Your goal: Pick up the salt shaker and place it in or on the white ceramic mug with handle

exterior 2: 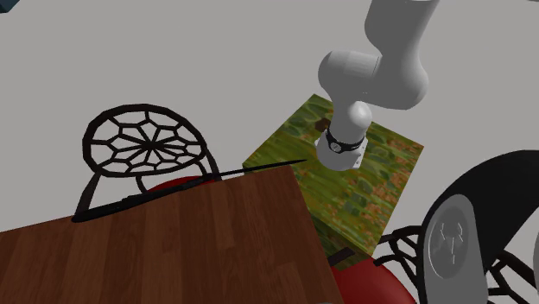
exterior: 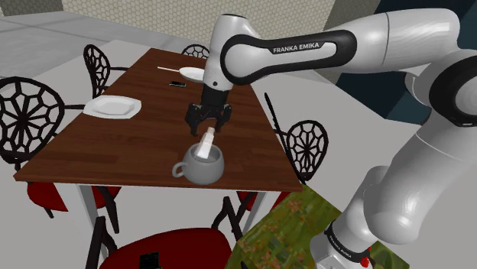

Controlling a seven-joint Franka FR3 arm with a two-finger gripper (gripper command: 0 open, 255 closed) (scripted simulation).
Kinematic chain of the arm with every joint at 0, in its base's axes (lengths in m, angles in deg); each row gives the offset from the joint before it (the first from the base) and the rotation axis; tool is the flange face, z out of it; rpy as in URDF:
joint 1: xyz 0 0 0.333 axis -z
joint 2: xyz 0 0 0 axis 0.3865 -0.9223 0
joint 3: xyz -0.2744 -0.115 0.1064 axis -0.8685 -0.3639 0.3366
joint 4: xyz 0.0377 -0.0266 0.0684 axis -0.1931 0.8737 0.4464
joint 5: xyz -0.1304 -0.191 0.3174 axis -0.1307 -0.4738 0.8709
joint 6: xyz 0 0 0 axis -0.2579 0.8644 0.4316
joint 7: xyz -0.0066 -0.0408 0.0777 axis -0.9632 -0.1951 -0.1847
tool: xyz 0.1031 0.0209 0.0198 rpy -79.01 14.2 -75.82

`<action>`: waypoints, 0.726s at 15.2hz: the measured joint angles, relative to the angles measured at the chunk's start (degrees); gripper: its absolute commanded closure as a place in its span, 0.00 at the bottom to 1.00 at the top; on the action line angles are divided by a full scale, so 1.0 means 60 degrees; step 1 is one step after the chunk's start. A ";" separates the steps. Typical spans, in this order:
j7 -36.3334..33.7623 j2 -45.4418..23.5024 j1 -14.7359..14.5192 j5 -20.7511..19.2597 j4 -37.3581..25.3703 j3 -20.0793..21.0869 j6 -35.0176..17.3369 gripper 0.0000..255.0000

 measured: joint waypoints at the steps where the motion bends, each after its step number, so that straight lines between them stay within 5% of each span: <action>1: -0.0005 0.0044 0.0004 0.0003 -0.0093 -0.0004 0.0135 0.00; 5: 0.0030 0.0266 0.0064 0.0009 -0.0749 -0.0065 0.1010 0.00; 11: 0.0012 0.0248 0.0063 0.0000 -0.0919 -0.0064 0.1171 0.00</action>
